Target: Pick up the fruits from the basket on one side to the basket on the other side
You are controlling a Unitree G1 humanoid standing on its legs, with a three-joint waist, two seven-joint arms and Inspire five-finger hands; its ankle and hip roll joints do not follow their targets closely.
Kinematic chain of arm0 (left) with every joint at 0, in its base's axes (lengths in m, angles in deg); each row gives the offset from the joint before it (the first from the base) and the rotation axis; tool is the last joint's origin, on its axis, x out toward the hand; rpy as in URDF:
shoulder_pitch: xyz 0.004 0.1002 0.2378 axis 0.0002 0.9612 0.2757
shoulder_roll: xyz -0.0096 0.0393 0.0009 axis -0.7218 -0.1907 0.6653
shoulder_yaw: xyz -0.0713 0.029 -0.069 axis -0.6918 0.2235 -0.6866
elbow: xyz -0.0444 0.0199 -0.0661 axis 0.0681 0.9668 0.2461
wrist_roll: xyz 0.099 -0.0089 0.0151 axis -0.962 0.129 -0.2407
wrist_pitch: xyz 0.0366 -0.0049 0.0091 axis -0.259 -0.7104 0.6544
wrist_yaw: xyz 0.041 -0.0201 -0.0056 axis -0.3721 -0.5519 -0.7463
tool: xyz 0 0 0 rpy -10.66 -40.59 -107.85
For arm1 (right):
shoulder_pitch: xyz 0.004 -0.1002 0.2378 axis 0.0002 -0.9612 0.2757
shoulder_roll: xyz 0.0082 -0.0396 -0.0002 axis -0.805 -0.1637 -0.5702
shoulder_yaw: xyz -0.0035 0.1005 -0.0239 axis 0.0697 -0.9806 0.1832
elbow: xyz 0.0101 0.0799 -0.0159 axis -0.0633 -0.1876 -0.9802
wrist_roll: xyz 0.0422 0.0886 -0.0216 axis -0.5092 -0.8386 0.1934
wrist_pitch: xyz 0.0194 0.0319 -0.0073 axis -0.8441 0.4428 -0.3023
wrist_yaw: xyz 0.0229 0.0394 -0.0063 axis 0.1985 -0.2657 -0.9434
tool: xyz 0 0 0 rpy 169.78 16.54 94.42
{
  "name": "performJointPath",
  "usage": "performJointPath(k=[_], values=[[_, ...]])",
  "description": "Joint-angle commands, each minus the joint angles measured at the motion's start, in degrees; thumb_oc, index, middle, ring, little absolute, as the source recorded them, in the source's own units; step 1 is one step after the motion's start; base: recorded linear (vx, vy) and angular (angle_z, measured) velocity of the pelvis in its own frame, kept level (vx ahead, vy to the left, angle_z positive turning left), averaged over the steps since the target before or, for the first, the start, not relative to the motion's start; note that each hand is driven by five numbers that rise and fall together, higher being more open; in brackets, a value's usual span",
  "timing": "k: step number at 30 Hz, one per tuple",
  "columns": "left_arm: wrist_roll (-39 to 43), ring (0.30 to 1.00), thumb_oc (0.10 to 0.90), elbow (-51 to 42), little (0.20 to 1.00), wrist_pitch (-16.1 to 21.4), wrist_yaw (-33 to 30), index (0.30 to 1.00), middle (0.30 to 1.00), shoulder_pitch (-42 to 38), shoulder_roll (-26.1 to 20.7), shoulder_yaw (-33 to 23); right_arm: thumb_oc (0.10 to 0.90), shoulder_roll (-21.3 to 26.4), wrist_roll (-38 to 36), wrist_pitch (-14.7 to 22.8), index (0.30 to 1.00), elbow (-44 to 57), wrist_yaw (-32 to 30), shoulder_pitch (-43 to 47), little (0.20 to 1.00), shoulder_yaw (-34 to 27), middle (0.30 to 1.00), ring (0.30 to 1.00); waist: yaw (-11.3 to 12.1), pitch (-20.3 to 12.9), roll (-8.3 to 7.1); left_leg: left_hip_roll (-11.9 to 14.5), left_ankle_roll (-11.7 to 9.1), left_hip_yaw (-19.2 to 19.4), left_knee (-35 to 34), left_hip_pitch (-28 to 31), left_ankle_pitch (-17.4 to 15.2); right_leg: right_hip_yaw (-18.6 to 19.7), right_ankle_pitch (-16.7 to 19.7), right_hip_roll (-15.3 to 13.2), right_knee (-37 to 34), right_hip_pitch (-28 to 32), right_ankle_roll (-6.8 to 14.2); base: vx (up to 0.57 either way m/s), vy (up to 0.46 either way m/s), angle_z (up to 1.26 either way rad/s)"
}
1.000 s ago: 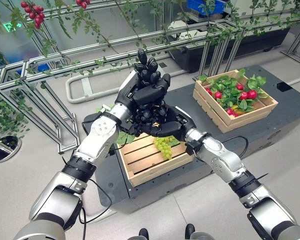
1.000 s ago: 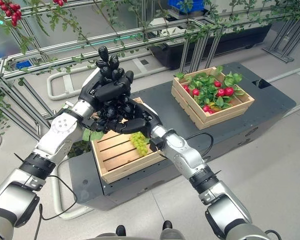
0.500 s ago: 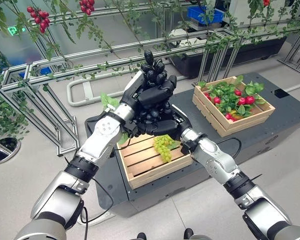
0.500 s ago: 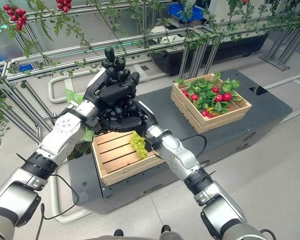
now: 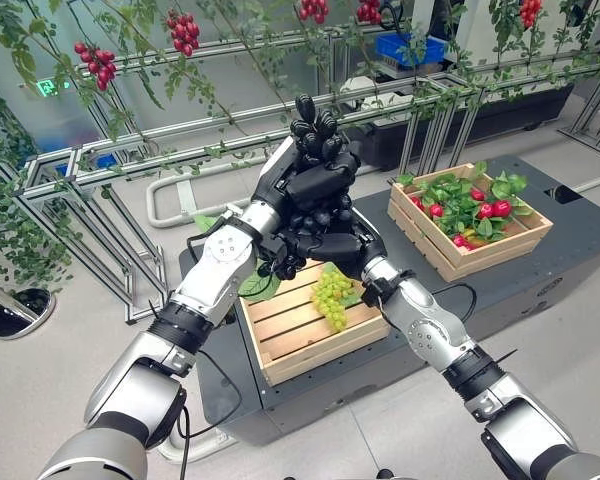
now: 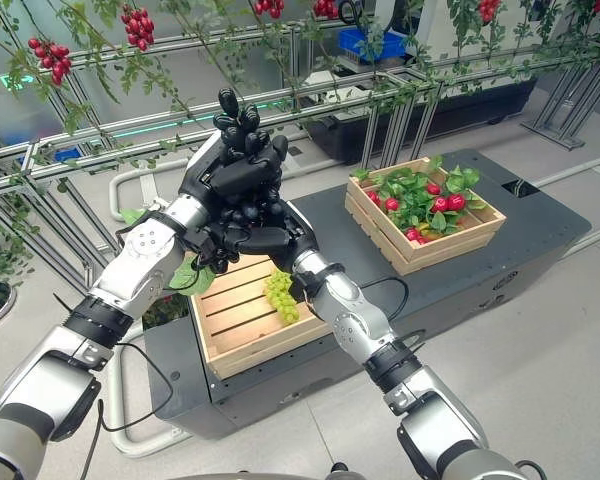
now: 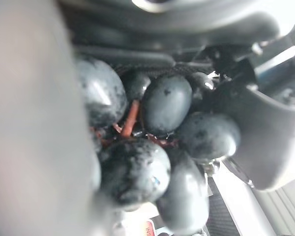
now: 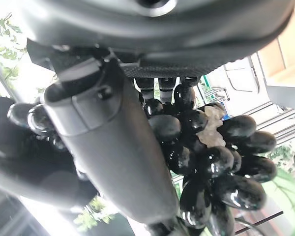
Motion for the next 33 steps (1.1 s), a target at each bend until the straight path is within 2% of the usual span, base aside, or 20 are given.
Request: performJointPath(k=[1, 8, 9, 10, 23, 26, 29, 33], values=[[3.25, 0.300, 0.400, 8.20, 0.300, 4.45, 0.02, 0.300, 0.300, -8.84, 1.70, -0.50, 0.400, -8.85, -5.01, 14.61, 0.300, 4.51, 5.79, 8.45, 0.300, -5.33, 0.300, 0.300, 0.47, -5.82, -0.59, 0.80, -0.33, -1.16, 0.11, -0.67, -4.76, -1.67, -4.83, -1.33, 0.11, 2.32, -2.08, 0.00, 0.000, 0.00], [3.73, 0.300, 0.400, 8.57, 0.300, 4.92, -2.59, 0.300, 0.300, -9.28, 1.61, -1.36, 0.400, -8.79, -4.76, 14.44, 0.300, 3.54, 5.29, 8.51, 0.300, -5.67, 0.300, 0.300, 0.43, -5.84, -0.57, 0.87, -0.42, -1.17, 0.11, -0.82, -4.71, -1.84, -4.73, -1.44, 0.11, 2.16, -1.99, 0.00, 0.000, 0.00], [3.80, 0.434, 0.489, 8.93, 0.434, 4.98, -3.26, 0.434, 0.434, -9.36, 1.78, -1.55, 0.400, -8.88, -4.62, 14.64, 0.300, 3.31, 4.52, 8.73, 0.300, -5.64, 0.300, 0.300, 0.46, -5.85, -0.62, 0.84, -0.38, -1.21, 0.11, -0.80, -4.76, -1.87, -4.72, -1.44, 0.11, 2.16, -1.99, 0.00, 0.000, 0.00], [4.00, 0.900, 0.800, 9.13, 0.900, 4.56, -3.41, 0.900, 0.900, -9.44, 1.83, -1.82, 0.400, -9.00, -4.39, 14.73, 0.300, 3.19, 3.94, 8.93, 0.300, -5.69, 0.300, 0.300, 0.45, -5.88, -0.66, 0.84, -0.36, -1.19, 0.11, -0.82, -4.78, -1.85, -4.71, -1.44, 0.11, 2.10, -1.96, 0.00, 0.000, 0.00], [0.04, 0.900, 0.800, 12.50, 0.900, 3.51, -8.24, 0.900, 0.900, -6.97, -0.30, -5.57, 0.400, -7.92, -2.40, 15.30, 0.300, 3.17, 2.58, 7.35, 0.300, -6.98, 0.300, 0.300, -0.13, -5.94, -0.54, 1.17, -0.32, -0.11, 0.11, -0.64, -4.79, -0.92, -4.48, -1.36, 0.11, 1.66, -1.81, 0.00, 0.001, -0.02], [-0.57, 0.900, 0.800, 14.67, 0.900, 3.05, -8.84, 0.900, 0.900, -4.65, -2.03, -7.81, 0.400, -6.47, -1.85, 15.27, 0.300, 3.31, 2.45, 5.15, 0.300, -8.48, 0.300, 0.300, -0.43, -5.86, -0.43, 1.33, -0.31, 0.41, 0.11, -0.51, -4.85, -0.56, -4.45, -1.29, 0.11, 1.52, -1.77, -0.02, 0.007, -0.06], [-5.84, 0.900, 0.800, 16.94, 0.900, 4.20, -11.41, 0.900, 0.900, -2.04, -3.52, -9.33, 0.400, -4.95, -1.71, 15.58, 0.300, 3.51, 2.93, 3.09, 0.300, -10.01, 0.300, 0.300, -0.74, -5.72, -0.26, 1.40, -0.27, 0.76, 0.11, -0.42, -4.86, -0.24, -4.36, -1.18, 0.11, 1.34, -1.77, -0.02, 0.007, -0.13], [-8.58, 0.900, 0.800, 21.74, 0.900, 2.02, -11.68, 0.900, 0.900, 0.54, -6.85, -10.57, 0.400, -2.03, -2.72, 15.93, 0.300, 3.59, 3.67, 0.87, 0.300, -12.64, 0.300, 0.300, -1.50, -5.49, -0.27, 1.61, -0.39, 1.59, 0.11, -0.21, -4.87, 0.23, -4.23, -1.08, 0.11, 1.15, -1.64, -0.01, 0.003, -0.03]])
